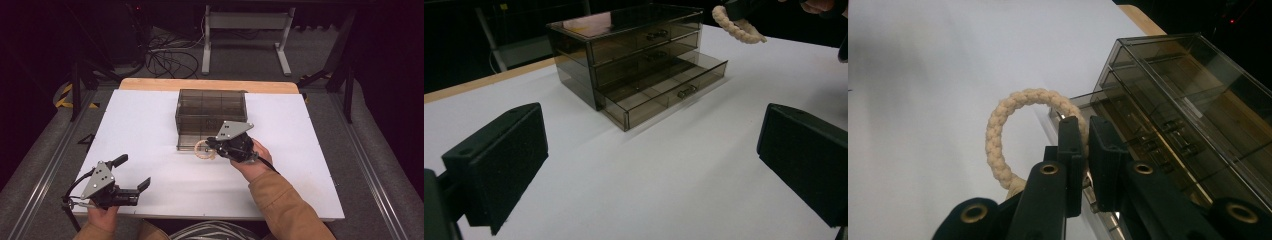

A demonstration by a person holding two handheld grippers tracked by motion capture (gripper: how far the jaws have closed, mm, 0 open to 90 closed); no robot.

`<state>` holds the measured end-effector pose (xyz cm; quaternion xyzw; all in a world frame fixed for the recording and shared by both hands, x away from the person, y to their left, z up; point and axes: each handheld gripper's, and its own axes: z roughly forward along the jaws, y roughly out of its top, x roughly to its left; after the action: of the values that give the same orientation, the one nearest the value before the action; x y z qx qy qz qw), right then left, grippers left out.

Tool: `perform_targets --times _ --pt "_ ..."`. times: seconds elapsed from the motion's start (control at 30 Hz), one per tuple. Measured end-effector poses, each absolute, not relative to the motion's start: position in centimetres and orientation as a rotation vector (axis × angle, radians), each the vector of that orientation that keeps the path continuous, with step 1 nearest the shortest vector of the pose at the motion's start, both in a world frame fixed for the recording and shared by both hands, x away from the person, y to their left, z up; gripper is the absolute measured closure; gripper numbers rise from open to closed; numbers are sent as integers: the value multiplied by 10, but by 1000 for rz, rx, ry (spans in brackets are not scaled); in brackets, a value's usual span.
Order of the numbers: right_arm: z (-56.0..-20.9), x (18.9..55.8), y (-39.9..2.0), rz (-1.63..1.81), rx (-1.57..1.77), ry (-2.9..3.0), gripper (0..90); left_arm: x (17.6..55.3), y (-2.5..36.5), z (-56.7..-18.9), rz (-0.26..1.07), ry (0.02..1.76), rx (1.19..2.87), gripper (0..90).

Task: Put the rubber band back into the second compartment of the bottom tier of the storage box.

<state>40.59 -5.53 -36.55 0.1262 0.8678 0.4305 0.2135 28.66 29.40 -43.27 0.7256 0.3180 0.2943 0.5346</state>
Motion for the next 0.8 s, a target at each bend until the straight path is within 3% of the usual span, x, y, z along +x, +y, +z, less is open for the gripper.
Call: perform_targets --times 0.8 --pt "-378 447 -54 1158 457 2324 847 287 294 -433 704 757 1730 6"
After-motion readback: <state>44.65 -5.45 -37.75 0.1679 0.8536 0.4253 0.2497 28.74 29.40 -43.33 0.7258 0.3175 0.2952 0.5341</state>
